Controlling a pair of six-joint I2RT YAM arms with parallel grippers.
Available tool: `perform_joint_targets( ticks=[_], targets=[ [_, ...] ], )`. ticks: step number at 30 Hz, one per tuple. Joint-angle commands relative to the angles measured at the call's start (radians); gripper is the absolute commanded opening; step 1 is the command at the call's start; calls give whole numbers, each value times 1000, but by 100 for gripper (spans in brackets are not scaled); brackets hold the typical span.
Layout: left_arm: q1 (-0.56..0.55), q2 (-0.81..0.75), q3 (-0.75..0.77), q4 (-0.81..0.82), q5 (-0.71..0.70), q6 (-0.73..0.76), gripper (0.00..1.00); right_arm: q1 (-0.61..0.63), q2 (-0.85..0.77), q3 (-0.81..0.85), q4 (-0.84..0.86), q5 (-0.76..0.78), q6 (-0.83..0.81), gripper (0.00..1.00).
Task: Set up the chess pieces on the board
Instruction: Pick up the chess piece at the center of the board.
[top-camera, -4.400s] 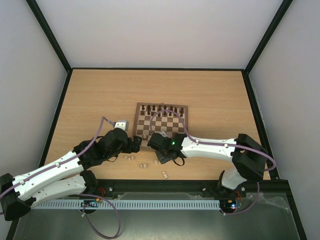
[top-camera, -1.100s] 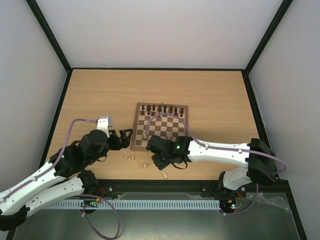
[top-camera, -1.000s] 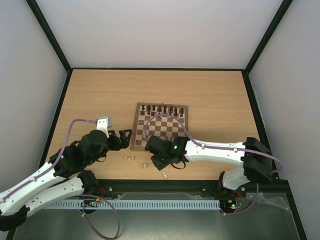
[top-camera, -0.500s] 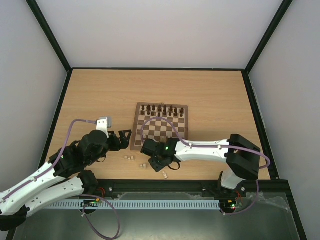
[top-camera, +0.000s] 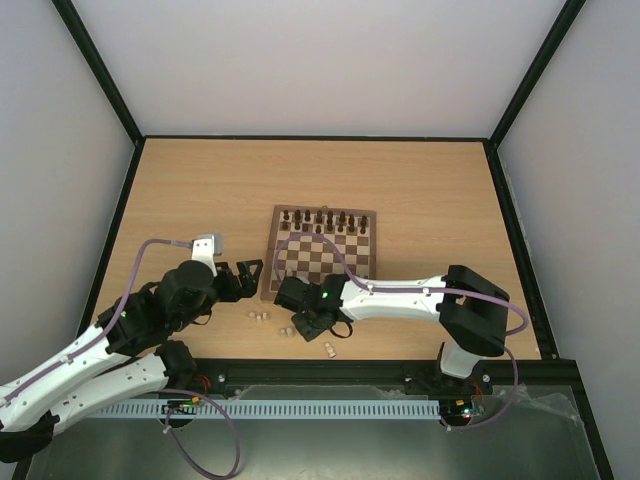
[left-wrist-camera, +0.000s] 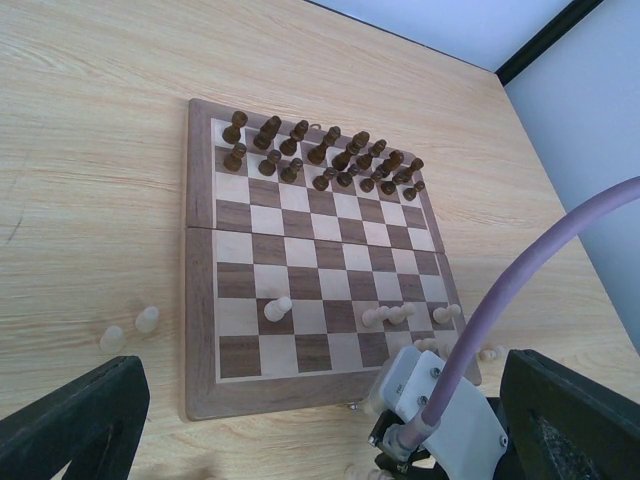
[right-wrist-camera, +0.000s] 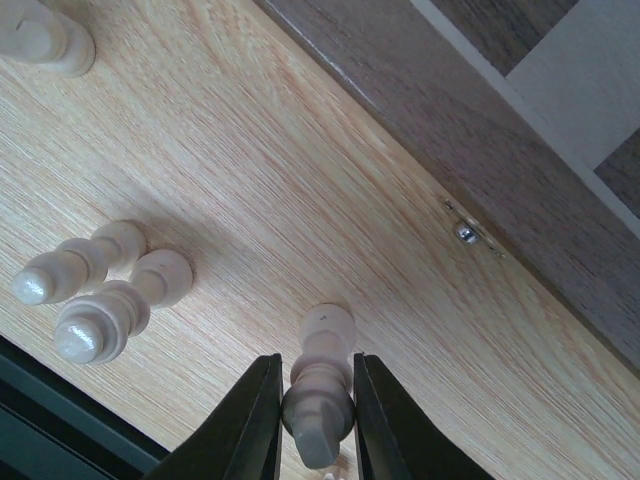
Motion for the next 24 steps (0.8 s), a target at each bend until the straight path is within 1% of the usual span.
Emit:
perform_joint_targets(
  ticks=[1,2,4,6,11,16,24],
  targets=[
    [5,-6,5,-8,-8,-1,99,6,7,23,-65,24,8,21],
    [5,-7,5,-8,-8,-1,99,6,2,21,-67,26,8,21],
    [5,-5,6,-7,-9,-1,99,6,-3,18,-73,29,8,15],
    [5,-5,7,-7,-8,-1,99,6,-9,20,-80,43,8,11],
    [5,-5,7,-9,-9,-1,99,-15,-52,28,-101,78,1,9],
    [5,-4,6,-7,-11,0,99,-76,-99,57,-132,76,-40,9],
    [5,-2,6,-5,-13,2,99,-182,-106,110,-166,62,-116,9]
  ],
)
